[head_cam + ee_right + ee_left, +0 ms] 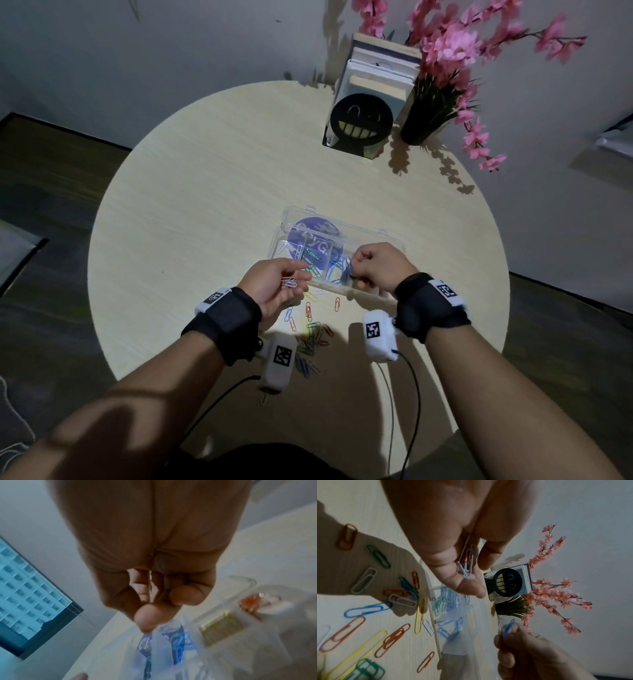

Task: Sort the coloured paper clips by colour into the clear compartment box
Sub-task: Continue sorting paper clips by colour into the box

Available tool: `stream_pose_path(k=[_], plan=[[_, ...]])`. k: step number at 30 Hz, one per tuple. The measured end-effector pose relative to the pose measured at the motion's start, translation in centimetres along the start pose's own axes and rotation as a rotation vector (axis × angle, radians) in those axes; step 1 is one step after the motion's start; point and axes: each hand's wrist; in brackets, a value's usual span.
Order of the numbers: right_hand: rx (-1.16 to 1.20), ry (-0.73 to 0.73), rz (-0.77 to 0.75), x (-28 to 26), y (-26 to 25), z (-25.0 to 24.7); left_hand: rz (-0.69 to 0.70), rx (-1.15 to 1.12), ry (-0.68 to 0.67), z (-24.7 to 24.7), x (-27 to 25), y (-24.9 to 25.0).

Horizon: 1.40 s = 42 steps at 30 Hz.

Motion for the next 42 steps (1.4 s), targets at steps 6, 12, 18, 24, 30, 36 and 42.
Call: stream_pose_path(k=[6, 12, 18, 24, 30, 36, 42], plan=[[-0.236, 0.072, 0.073, 2.0, -0.1, 2.5, 0.039, -0.064, -0.043, -0.5, -0.8, 0.2], [-0.27, 0.211, -0.017, 0.6, -0.6, 2.3, -0.004, -0.248, -0.216, -0.7, -2.3, 0.5], [-0.198, 0.224, -0.431, -6.0, -5.4, 4.3, -0.015, -0.272, -0.319, 0.0, -3.8, 0.4], [-0.376, 0.188, -0.412, -8.4, -6.1, 6.8, -0.009, -0.236, -0.379, 0.2, -4.8, -0.3], [-0.363, 0.221, -0.442, -10.7, -5.9, 6.6, -0.019, -0.188, -0.415, 0.3, -5.7, -1.5], [-0.168, 0.173, -0.457, -11.3, -4.3, 4.6, -0.013, -0.218, -0.434, 1.5, -6.6, -2.4], [0.072, 0.18, -0.421, -10.9, -2.6, 3.1, 0.035, -0.252, -0.339, 2.7, -6.9, -2.8]])
Point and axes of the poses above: each hand's wrist, its own x-axis towards the middle knuckle, its own z-axis out of the palm, y = z × x, and after that the axes turned 7 degrees about -z, right-handed
